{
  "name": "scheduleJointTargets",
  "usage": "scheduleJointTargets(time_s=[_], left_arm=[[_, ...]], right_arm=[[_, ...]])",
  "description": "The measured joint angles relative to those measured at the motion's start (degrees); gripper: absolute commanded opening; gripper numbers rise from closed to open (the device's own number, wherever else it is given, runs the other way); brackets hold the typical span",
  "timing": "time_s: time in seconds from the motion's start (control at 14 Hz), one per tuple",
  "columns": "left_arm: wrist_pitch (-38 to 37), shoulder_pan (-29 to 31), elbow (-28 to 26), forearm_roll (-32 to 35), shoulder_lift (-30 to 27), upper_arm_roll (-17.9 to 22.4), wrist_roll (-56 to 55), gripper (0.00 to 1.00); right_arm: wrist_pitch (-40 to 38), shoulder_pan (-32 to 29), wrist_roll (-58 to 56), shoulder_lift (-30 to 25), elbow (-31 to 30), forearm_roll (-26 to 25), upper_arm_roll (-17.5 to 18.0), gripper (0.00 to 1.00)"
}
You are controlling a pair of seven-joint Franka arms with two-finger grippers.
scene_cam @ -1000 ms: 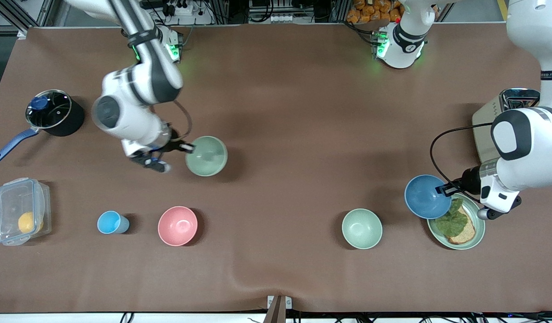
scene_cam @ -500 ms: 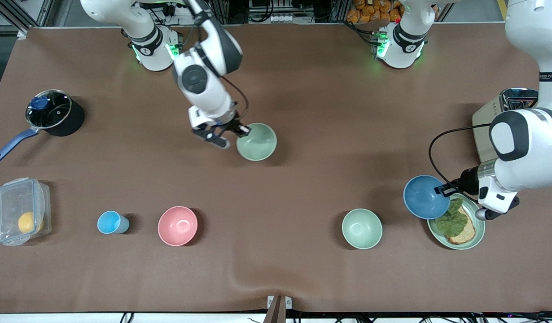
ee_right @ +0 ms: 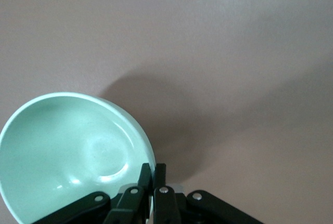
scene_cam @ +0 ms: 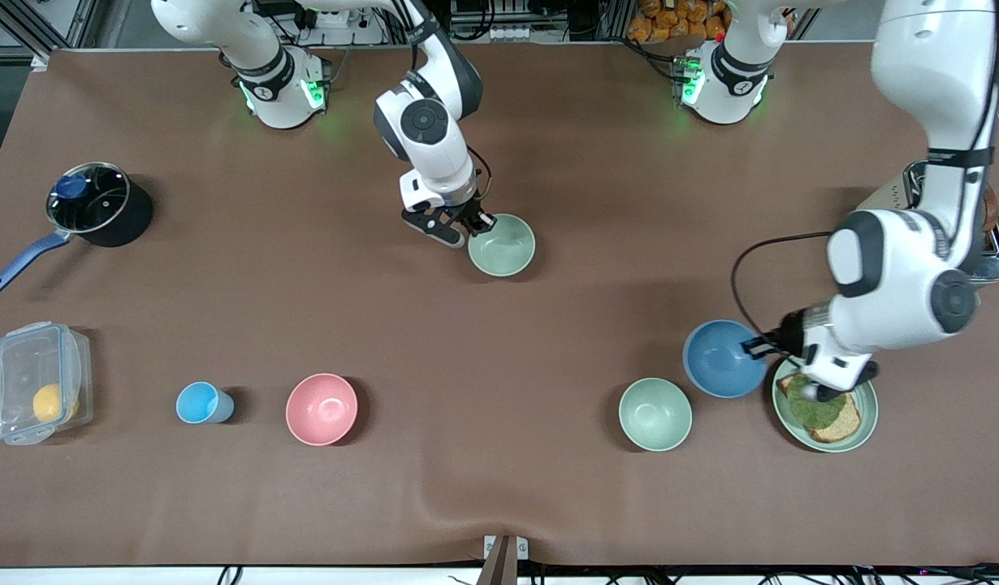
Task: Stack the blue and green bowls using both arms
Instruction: 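Lift both bowls and carry them toward the table center, then lower the green bowl at center while the left gripper brings the blue bowl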
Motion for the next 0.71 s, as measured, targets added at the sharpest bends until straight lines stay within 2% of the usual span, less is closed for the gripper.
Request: scheduleJointTargets(time_s=[0.07,0.21,0.29,0.36,0.57,0.71], left_arm=[[0.1,-1.3,0.0,0.0,-0.1,-0.1,-1.2,0.00],[0.6,-2.4,-0.8,-1.0,-0.6,-1.4,-1.9,0.00],[1.4,-2.4,-1.9,-1.4,-1.3,-2.5,-2.0,0.00],[2.7,-2.4,-3.8,-1.8,-2.6,-3.1,-2.1,0.00],[11.5,-2.3,-11.8,-6.7,-7.6,-4.3,-2.1,0.00],[14.0,-2.3,-15.9,-8.4,-9.6,-5.9,-2.1,0.00]], right_arm=[[0.3,0.5,0.4,0.4,-0.1,0.0,0.0,0.08],[0.9,1.0,1.6,1.3,-0.1,0.0,0.0,0.43],[1.0,1.0,2.1,1.6,-0.1,0.0,0.0,0.81],[1.0,1.0,2.3,1.6,-0.1,0.0,0.0,1.00],[0.6,1.0,3.7,1.5,0.4,0.1,-0.6,1.00],[-4.0,0.8,6.1,0.8,2.1,0.3,-1.7,1.00]])
